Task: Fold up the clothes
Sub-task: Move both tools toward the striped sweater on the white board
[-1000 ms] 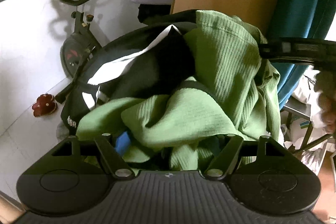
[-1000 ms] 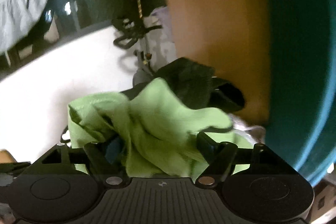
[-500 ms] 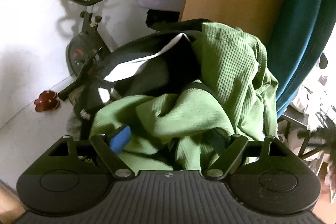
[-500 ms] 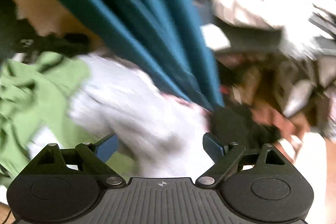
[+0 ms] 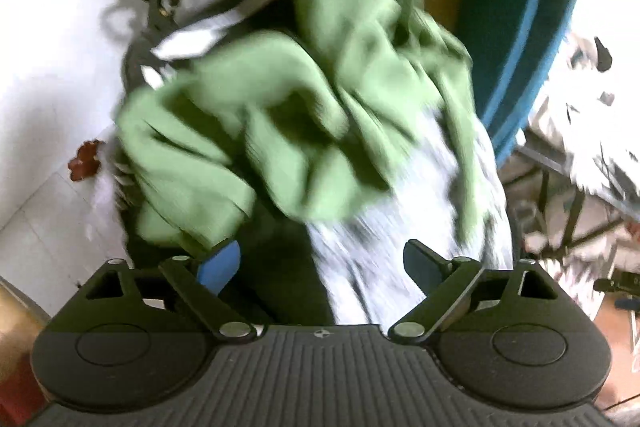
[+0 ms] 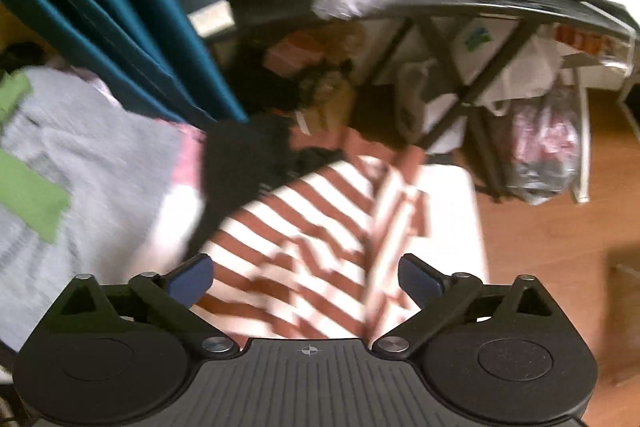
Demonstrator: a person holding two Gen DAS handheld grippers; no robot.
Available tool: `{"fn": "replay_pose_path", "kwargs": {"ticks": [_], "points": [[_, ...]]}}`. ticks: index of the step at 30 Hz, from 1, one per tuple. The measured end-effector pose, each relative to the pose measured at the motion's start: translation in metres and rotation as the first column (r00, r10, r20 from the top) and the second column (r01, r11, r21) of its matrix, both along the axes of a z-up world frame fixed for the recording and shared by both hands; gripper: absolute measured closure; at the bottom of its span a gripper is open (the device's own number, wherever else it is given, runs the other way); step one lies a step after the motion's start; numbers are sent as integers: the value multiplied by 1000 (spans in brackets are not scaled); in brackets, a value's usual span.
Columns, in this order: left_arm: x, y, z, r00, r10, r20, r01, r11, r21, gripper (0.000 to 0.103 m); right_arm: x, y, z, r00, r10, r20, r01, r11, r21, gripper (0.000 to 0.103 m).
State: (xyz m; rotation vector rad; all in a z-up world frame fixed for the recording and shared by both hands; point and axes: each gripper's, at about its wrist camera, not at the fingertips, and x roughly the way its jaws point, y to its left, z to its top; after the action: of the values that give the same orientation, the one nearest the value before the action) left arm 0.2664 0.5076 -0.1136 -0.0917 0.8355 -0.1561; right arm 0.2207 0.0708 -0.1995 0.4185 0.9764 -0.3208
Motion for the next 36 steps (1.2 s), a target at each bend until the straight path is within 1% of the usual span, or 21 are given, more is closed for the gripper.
{"fn": "replay_pose_path", "kwargs": {"ticks": [2,3,6,8,11,13,15,18,21,24,25,28,30,31,34,36], "points": [[-2,-19,-14,999,-21,-34,22,999,29,11,-14,-4,-10,1000,-11,-22,10,999,-45,1],[-2,-26,-20,998,-29,-50,31,999,40,11,-19,-6,-16,999,-16,-33,15,999,-50,1],[0,-46,-36,996,-47,-78,52,997,61,10,-33,-11,-42,997,-24,-72,23,1000,-21,1],[4,-58,-44,995,-40,-90,47,996,72,8,-40,-12,-62,993,-29,-112,29,1000,-3,1],[10,-74,-54,993,-37,-108,44,997,63,8,-51,-8,-87,985,-26,-172,28,1000,6,1],[16,-83,-59,991,-50,-120,58,996,62,8,-56,-4,-96,982,-22,-186,26,999,22,1],[20,-92,-64,990,-61,-124,72,994,82,7,-56,1,-98,984,-14,-178,23,998,50,1],[32,-97,-73,990,-45,-134,59,993,103,6,-51,10,-100,987,14,-163,-3,998,66,1],[45,-93,-87,985,7,-175,8,996,87,5,-38,21,-105,986,57,-154,-48,997,62,1],[53,-84,-98,984,22,-179,-13,999,51,1,-24,32,-119,981,82,-177,-73,996,56,1],[54,-84,-101,984,20,-176,-10,999,54,1,-21,35,-126,978,85,-189,-75,995,58,1],[55,-90,-109,983,-15,-181,37,993,116,1,-11,45,-143,972,84,-221,-72,996,61,1],[53,-96,-115,981,-57,-185,91,980,180,1,-6,53,-154,967,84,-238,-75,996,49,1],[52,-97,-117,981,-65,-184,101,976,194,1,-3,57,-159,964,84,-252,-77,996,38,1],[52,-96,-121,980,-67,-187,106,973,207,1,1,67,-171,962,82,-260,-82,997,12,1],[53,-95,-121,979,-63,-194,104,973,208,1,1,69,-176,965,66,-253,-65,998,13,1]]}}
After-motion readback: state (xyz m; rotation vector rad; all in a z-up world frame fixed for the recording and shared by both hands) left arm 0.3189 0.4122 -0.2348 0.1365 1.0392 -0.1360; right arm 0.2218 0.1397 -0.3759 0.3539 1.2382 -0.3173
